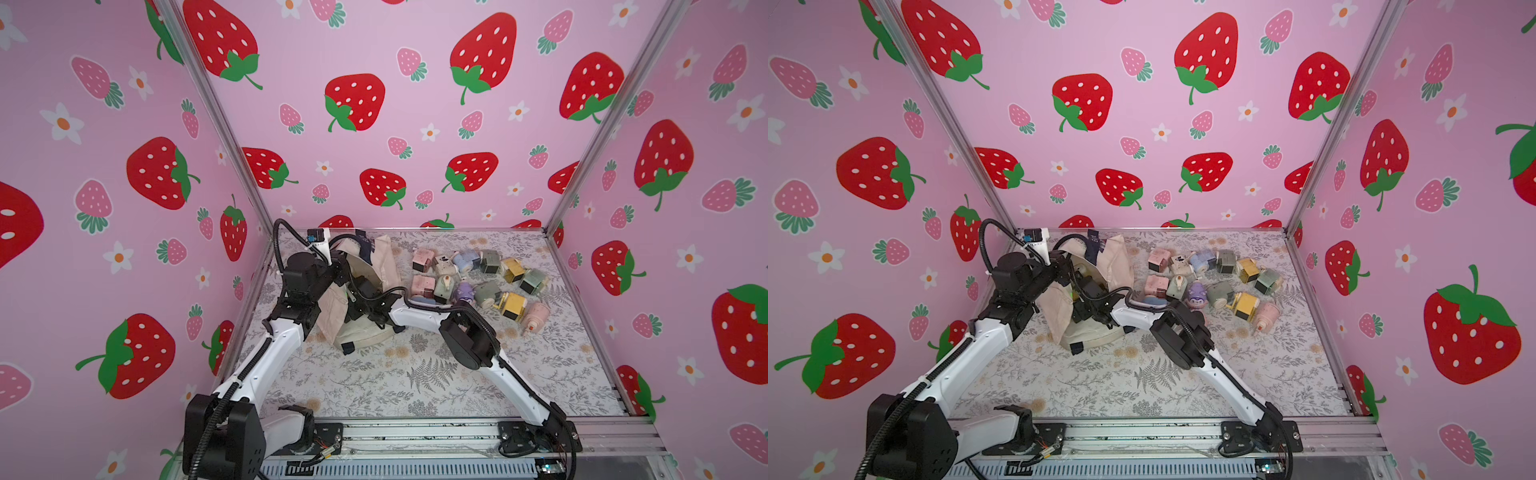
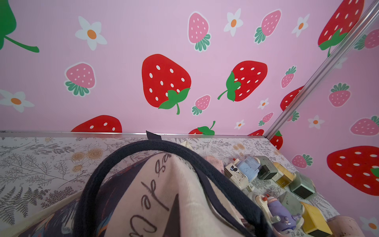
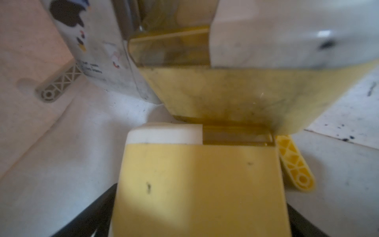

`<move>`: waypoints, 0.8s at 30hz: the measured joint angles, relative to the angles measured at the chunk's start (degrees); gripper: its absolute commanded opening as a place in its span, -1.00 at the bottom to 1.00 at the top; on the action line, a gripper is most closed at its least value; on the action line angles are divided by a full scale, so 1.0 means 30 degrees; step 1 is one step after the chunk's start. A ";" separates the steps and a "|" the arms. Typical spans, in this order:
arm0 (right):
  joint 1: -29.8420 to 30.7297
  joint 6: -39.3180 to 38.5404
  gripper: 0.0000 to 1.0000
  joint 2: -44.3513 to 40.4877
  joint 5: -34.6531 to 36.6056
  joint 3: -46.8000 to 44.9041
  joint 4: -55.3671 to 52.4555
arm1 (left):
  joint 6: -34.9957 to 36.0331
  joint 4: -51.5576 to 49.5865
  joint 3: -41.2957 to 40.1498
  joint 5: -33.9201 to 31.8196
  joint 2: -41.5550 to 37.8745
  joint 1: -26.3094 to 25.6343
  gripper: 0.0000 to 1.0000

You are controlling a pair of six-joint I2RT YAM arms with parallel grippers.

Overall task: Take out the pencil sharpeners from the tote bags
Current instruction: Pick up the pencil sharpener from the canvas bag.

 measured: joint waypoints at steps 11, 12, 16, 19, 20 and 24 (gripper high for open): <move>-0.0029 -0.0699 0.81 -0.1887 0.0007 -0.4539 0.3716 | -0.0007 -0.0131 0.0000 0.0503 0.0000 -0.0102 -1.00; -0.0029 -0.0867 0.81 -0.2193 -0.0138 -0.5078 0.3942 | -0.0007 -0.0131 0.0000 0.0590 0.0000 -0.0124 -1.00; 0.0015 -0.1545 0.81 -0.3497 -0.0918 -0.7104 0.4619 | -0.0007 -0.0117 0.0000 0.0663 0.0000 -0.0153 -1.00; 0.0131 -0.2047 0.81 -0.4648 -0.1661 -0.8714 0.5042 | -0.0007 -0.0102 0.0000 0.0678 0.0000 -0.0160 -1.00; 0.0182 -0.2193 0.81 -0.5056 -0.1851 -0.9224 0.5144 | 0.0000 -0.0102 0.0000 0.0685 0.0000 -0.0175 -1.00; 0.0503 -0.3038 0.81 -0.7089 -0.3082 -1.1540 0.5151 | 0.0000 -0.0102 0.0000 0.0707 0.0000 -0.0189 -1.00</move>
